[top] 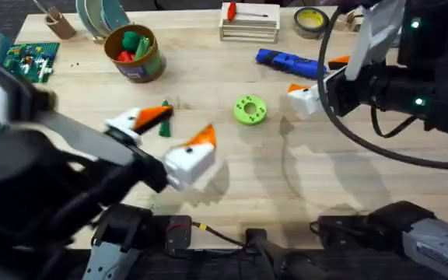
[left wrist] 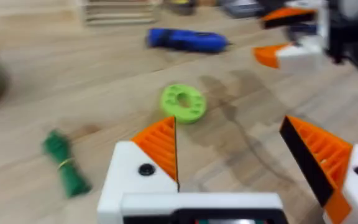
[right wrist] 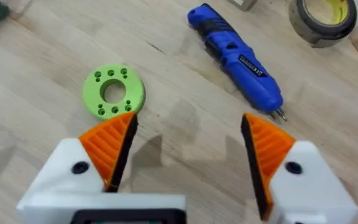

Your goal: Pick up the gripper from the table and insert it into the empty holder that is missing its gripper. Then pick up a screw, insert it into the mounting hole, and use the screwdriver to tighten it. Finally, clean up the table by picking up the vegetable and placing it into the bucket.

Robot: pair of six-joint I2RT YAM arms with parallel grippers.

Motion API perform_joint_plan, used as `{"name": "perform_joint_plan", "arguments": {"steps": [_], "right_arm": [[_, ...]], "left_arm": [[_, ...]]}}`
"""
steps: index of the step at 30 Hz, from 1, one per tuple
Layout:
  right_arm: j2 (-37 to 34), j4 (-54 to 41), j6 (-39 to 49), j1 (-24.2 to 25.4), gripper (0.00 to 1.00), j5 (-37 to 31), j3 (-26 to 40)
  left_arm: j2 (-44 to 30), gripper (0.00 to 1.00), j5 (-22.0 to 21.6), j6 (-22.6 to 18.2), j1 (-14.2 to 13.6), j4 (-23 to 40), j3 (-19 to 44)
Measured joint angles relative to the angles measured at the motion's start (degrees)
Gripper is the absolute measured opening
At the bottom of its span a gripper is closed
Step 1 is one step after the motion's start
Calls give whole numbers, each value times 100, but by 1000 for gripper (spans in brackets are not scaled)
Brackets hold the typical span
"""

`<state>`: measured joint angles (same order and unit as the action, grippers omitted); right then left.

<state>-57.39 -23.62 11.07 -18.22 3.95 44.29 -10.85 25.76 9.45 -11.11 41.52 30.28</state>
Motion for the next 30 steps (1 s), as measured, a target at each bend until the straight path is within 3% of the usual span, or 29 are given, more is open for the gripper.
{"name": "perform_joint_plan", "arguments": {"steps": [6, 11, 17, 22, 30], "right_arm": [[0, 4, 0, 0, 990, 0, 2], [-1, 3, 0, 0, 989, 0, 2], [0, -3, 0, 0, 989, 0, 2], [0, -63, 0, 0, 989, 0, 2], [-1, -62, 0, 0, 989, 0, 2]], "left_arm": [[-1554, 993, -1117, -174, 0, 1372, 1485], [-2872, 993, -1568, -291, 0, 1611, 2160], [-3993, 993, -1812, -332, 0, 1599, 2245], [-4730, 993, -2373, -340, 0, 1751, 2245], [-6163, 993, -2844, 36, 0, 1305, 2245]]}}
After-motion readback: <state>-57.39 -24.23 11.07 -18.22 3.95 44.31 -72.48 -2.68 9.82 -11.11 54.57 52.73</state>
